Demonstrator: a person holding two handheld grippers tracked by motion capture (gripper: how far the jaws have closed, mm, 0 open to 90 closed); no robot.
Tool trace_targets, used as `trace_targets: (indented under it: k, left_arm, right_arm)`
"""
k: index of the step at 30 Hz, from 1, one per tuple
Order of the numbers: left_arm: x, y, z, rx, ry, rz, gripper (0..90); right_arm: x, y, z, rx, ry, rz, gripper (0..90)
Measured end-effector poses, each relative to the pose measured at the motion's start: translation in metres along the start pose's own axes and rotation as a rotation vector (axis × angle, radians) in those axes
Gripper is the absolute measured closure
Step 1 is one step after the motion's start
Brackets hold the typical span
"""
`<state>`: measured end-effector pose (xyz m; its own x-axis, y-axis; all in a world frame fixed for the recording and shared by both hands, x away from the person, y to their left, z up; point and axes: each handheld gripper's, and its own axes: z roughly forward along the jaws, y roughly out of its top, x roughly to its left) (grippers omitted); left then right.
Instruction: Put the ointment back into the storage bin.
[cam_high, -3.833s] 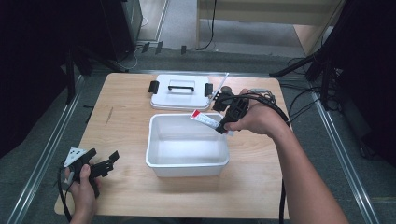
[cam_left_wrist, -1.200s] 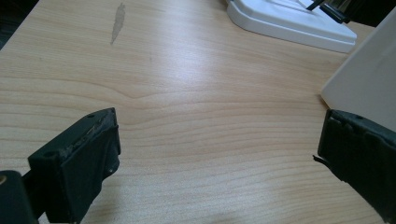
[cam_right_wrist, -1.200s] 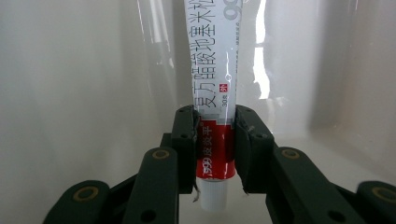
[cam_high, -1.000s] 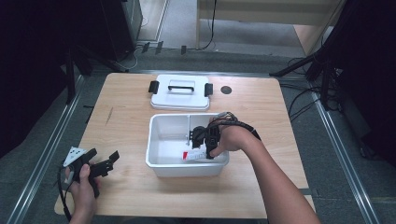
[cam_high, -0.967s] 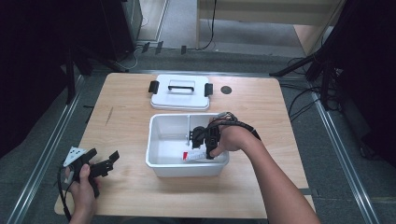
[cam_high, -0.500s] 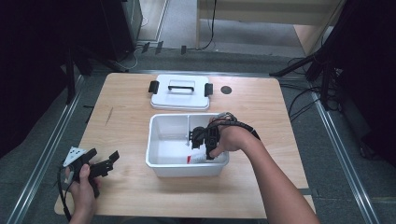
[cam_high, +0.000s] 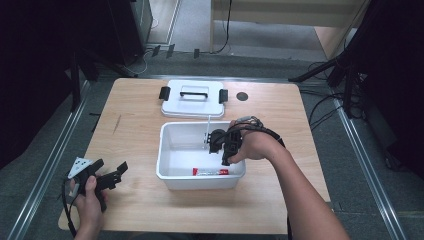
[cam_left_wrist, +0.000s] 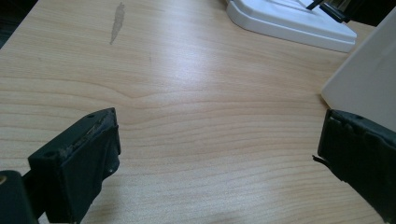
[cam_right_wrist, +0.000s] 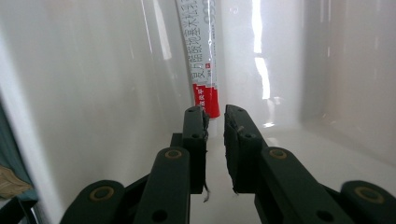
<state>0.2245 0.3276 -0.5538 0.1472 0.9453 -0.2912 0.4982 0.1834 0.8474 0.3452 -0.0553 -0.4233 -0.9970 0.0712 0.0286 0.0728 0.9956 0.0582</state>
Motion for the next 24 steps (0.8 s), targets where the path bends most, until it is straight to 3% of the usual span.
trace_targets:
  k: [13, 24]
  left_arm:
    - [0.000, 0.000, 0.000, -0.003, -0.001, -0.004, 0.0]
    - [0.000, 0.000, 0.000, -0.001, 0.001, -0.001, 0.0]
  right_arm:
    - [0.003, -0.014, -0.045, -0.106, -0.033, 0.033, 81.3]
    - [0.002, -0.052, -0.073, -0.175, -0.061, 0.117, 80.4]
